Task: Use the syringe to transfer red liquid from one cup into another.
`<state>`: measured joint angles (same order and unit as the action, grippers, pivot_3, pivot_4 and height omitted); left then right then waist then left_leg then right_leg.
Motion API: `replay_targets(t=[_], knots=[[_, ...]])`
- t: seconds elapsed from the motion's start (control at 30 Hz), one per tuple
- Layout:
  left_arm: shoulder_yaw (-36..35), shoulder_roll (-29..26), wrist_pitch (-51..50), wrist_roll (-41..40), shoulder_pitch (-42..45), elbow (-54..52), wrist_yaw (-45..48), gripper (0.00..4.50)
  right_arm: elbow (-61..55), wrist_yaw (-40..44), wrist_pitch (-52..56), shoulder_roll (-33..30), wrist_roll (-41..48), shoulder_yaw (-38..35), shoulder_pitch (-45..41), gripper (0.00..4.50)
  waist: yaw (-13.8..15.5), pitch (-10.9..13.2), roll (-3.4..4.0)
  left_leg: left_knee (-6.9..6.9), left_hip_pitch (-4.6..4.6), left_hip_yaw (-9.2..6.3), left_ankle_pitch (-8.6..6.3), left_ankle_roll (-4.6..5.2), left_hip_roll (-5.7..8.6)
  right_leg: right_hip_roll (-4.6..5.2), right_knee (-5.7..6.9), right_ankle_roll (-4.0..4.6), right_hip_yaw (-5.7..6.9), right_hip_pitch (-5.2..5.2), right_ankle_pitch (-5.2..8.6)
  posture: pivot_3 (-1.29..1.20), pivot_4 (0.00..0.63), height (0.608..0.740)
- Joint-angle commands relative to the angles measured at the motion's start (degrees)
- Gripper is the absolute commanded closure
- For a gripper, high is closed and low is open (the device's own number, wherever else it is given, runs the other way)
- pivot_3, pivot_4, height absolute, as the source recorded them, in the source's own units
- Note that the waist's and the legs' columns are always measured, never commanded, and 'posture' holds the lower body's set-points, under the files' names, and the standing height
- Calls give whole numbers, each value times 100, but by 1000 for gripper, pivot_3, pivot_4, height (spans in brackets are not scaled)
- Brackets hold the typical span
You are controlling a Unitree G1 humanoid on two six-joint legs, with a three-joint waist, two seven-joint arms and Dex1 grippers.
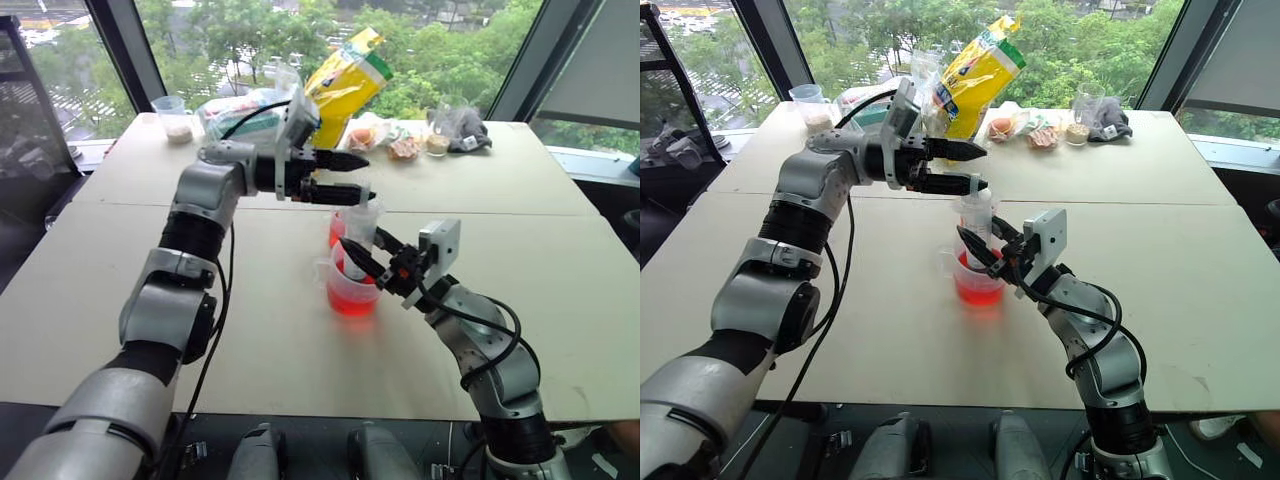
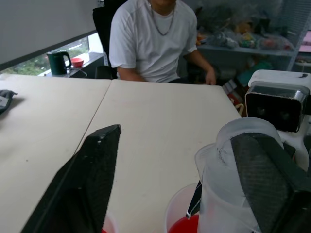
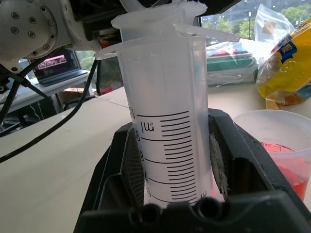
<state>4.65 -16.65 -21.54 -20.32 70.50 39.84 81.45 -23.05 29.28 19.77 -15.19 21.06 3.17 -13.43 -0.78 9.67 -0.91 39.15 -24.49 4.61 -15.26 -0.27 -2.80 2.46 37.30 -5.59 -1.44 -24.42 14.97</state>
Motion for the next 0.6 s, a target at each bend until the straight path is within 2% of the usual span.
replay_targets(t=[0.03, 0.13, 0.6], knots=[[-97, 61, 10, -95, 204, -40, 125, 2929, -290, -1, 41, -17, 71, 72, 58, 3037, 1, 0, 0, 0, 0, 0, 0, 0, 0, 0, 0, 0, 0, 0, 0, 0, 150, 740], [-138, 100, -6, -122, 221, -58, 152, 4478, -312, -15, 93, -31, 92, 73, 85, 3037, 4, 0, 0, 0, -1, 0, 0, 0, 0, 0, 0, 0, 0, 0, 0, 0, 150, 740], [-456, -6, -75, -271, 505, -8, -62, 4478, -73, 147, 149, -210, 121, 174, 376, 3037, 0, 0, 0, 0, -1, -4, 0, 0, 0, 0, 0, 0, 0, 0, 0, 0, 150, 740]])
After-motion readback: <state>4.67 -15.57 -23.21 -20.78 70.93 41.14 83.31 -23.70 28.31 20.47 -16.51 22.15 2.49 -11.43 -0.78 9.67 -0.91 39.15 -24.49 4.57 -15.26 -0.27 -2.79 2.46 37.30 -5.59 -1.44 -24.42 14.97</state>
